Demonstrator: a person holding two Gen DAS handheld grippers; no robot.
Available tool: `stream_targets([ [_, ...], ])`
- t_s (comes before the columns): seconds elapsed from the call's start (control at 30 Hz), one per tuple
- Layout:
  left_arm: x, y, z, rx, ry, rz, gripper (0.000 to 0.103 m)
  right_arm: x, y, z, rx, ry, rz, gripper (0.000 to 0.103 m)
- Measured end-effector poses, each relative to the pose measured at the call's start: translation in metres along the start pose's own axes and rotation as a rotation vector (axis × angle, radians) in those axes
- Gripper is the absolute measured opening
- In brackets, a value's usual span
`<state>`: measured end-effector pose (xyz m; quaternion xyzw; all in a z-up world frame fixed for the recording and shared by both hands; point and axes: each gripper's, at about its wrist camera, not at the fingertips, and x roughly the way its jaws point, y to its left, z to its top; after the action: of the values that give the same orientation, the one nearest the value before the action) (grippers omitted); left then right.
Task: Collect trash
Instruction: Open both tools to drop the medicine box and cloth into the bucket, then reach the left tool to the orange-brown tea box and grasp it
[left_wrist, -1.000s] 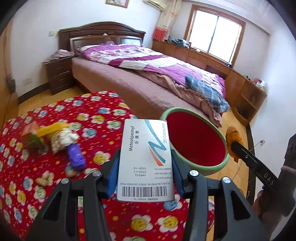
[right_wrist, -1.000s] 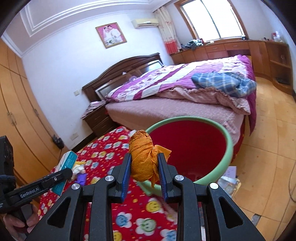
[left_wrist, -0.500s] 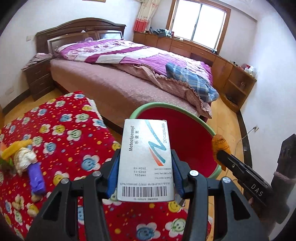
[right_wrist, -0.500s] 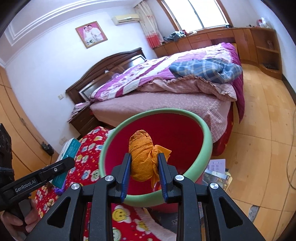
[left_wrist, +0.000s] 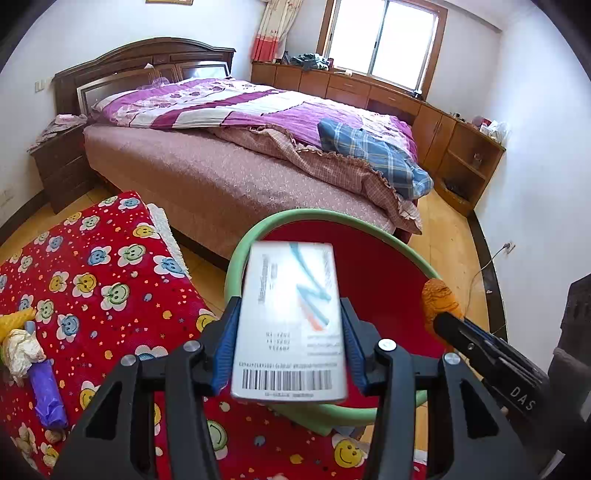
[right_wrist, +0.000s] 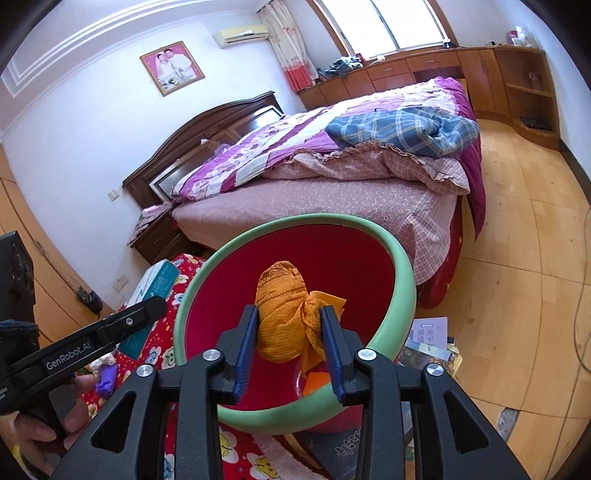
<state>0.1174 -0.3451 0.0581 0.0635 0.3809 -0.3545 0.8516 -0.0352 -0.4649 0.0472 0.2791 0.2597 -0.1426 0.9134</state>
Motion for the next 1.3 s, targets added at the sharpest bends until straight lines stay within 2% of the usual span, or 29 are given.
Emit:
stream_targets([
  [0.07, 0.002, 0.001, 0.000, -0.003, -0.001, 0.005, 0.057, 0.002, 0.000, 0.001, 0.001, 0.002, -0.006, 0.039],
  [0.33, 0.001, 0.009, 0.003, -0.028, -0.014, 0.010, 0.059, 0.010, -0.003, 0.000, 0.011, 0.017, -0.033, 0.047],
  [0.37, 0.000, 0.012, 0.003, -0.039, -0.014, 0.010, 0.059, 0.011, -0.003, 0.000, 0.009, 0.018, -0.035, 0.050],
  [0.4, 0.000, 0.014, 0.003, -0.047, -0.013, 0.010, 0.059, 0.012, -0.002, 0.000, 0.007, 0.018, -0.037, 0.058],
  [0.47, -0.002, 0.019, 0.003, -0.063, -0.011, 0.013, 0.059, 0.011, -0.001, -0.001, 0.004, 0.013, -0.033, 0.064],
  [0.9, -0.044, 0.060, -0.006, -0.157, -0.041, 0.061, 0.059, 0.003, 0.012, -0.004, 0.003, 0.006, -0.025, 0.064],
  [1.3, -0.096, 0.093, -0.024, -0.200, -0.085, 0.142, 0.059, -0.014, 0.049, -0.008, -0.050, 0.005, 0.009, 0.064],
])
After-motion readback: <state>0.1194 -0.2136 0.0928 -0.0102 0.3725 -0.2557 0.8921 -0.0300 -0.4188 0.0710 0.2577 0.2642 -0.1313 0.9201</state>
